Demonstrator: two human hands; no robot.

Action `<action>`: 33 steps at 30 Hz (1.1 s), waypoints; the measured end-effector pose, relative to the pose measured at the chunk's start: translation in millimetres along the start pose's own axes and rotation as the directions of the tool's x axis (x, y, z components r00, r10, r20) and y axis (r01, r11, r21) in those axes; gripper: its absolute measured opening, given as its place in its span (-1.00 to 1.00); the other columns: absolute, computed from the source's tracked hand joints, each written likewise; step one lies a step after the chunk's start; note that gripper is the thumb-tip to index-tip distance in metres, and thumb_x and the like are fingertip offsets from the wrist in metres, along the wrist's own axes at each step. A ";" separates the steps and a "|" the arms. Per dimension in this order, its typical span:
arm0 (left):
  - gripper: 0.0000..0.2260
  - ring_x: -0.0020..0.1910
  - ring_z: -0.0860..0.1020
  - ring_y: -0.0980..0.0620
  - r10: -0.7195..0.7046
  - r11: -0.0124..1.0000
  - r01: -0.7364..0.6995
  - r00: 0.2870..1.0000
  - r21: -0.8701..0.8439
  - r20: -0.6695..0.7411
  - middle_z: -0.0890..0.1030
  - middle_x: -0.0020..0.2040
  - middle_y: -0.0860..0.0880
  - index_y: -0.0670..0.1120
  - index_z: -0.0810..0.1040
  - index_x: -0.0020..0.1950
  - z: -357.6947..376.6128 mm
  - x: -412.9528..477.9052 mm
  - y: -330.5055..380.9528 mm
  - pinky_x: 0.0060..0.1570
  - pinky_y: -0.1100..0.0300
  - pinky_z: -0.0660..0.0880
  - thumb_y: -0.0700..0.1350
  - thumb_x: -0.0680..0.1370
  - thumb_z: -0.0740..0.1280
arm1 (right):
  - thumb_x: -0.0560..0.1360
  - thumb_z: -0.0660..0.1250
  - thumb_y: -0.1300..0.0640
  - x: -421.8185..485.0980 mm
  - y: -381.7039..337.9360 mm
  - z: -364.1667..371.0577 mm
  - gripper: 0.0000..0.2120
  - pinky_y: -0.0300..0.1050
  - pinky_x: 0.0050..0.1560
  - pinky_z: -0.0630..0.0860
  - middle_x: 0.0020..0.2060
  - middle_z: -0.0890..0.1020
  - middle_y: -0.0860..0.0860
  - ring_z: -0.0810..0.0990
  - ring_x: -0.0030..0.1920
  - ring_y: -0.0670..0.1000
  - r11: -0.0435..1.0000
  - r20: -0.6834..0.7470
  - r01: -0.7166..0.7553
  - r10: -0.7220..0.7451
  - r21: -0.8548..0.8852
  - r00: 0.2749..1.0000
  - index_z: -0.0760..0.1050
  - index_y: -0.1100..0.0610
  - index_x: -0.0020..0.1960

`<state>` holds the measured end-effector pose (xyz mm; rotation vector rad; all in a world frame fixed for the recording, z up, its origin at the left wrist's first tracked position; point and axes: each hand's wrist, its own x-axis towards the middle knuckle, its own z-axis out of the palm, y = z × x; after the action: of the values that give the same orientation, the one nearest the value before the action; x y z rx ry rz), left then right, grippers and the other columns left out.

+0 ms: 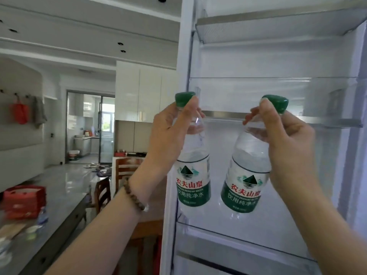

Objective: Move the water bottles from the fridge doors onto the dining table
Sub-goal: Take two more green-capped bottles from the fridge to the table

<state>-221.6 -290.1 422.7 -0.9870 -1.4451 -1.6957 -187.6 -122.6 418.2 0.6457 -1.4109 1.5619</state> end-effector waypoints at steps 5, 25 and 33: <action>-0.77 -0.22 0.62 -0.02 -0.026 0.996 0.028 1.000 0.081 -0.018 0.64 -0.20 0.00 -0.03 0.57 -0.20 -95.1 8.5 -8.1 -0.14 0.13 0.61 0.07 0.52 0.25 | 0.33 0.34 -0.14 -15.3 15.4 88.6 -0.73 -0.23 -0.11 0.58 -0.30 0.70 -0.03 0.67 -0.22 -0.08 0.993 0.031 -0.103 0.101 0.061 0.994 0.61 0.07 -0.23; -0.71 -0.18 0.65 -0.04 -0.259 0.912 0.305 0.947 0.275 -0.190 0.65 -0.08 -0.19 -0.18 0.58 0.03 -406.9 30.3 -181.4 -0.20 0.09 0.60 0.03 0.55 0.25 | 0.26 0.34 -0.22 -65.0 243.9 400.6 -0.59 -0.12 -0.11 0.60 -0.23 0.73 -0.04 0.69 -0.20 -0.07 0.879 0.248 -0.478 0.464 -0.005 0.851 0.63 0.07 -0.10; -0.66 -0.08 0.65 -0.08 -0.335 0.846 0.390 0.919 0.364 -0.207 0.67 -0.05 -0.09 -0.10 0.59 0.04 -456.2 52.4 -352.5 -0.10 0.04 0.61 0.13 0.49 0.25 | 0.36 0.37 -0.10 -43.0 435.4 438.0 -0.76 -0.22 -0.10 0.59 -0.22 0.72 -0.04 0.67 -0.16 -0.09 0.862 0.281 -0.505 0.498 -0.055 0.820 0.63 0.05 -0.15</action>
<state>-605.7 -692.8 263.4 -0.3799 -1.8759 -1.5852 -629.4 -527.2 262.2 0.5523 -1.8996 1.9516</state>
